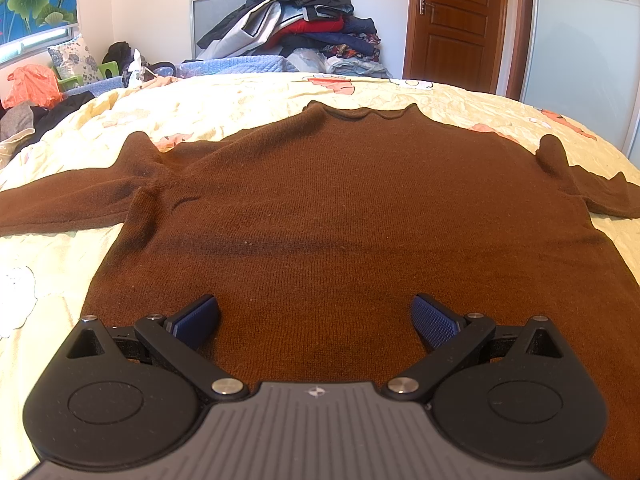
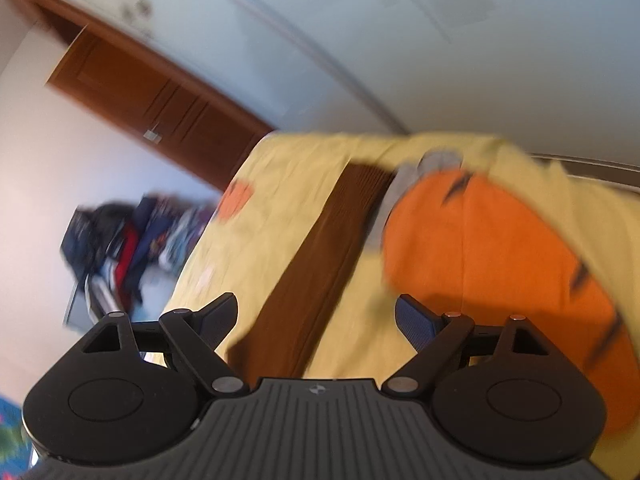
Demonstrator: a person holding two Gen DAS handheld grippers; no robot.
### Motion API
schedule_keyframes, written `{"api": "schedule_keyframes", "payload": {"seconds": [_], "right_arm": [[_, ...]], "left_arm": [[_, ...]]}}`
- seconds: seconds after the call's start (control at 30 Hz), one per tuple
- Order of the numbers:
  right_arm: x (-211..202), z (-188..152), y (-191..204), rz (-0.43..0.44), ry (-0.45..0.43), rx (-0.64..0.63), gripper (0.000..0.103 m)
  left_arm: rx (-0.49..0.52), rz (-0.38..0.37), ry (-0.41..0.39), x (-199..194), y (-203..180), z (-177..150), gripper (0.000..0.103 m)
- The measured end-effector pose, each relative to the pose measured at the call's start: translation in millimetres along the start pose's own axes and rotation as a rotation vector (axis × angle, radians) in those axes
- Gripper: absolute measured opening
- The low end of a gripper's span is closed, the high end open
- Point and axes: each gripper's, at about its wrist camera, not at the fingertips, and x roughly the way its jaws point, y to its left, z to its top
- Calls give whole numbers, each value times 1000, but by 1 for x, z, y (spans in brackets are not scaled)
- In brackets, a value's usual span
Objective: Fold small clothes
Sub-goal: 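Grasp the sweater sleeve cuff with the right gripper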
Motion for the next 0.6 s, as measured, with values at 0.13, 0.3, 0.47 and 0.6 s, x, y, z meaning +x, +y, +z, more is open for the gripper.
{"api": "schedule_keyframes", "payload": {"seconds": [0.13,0.3,0.47,0.6], "right_arm": [[33,9,-15,34,13,104,86],[62,5,8,30,22,18,84],[82,11,5,-36,49,-24,12],[57,-7,20,19,0,-68,13]], "left_arm": [[0,0,0,0,-1,0,103],[-1,-1,0,0,0,0,103],[-1,-1,-1,0,0,0,103],[-5,-6,-2,1,1,0,103]]}}
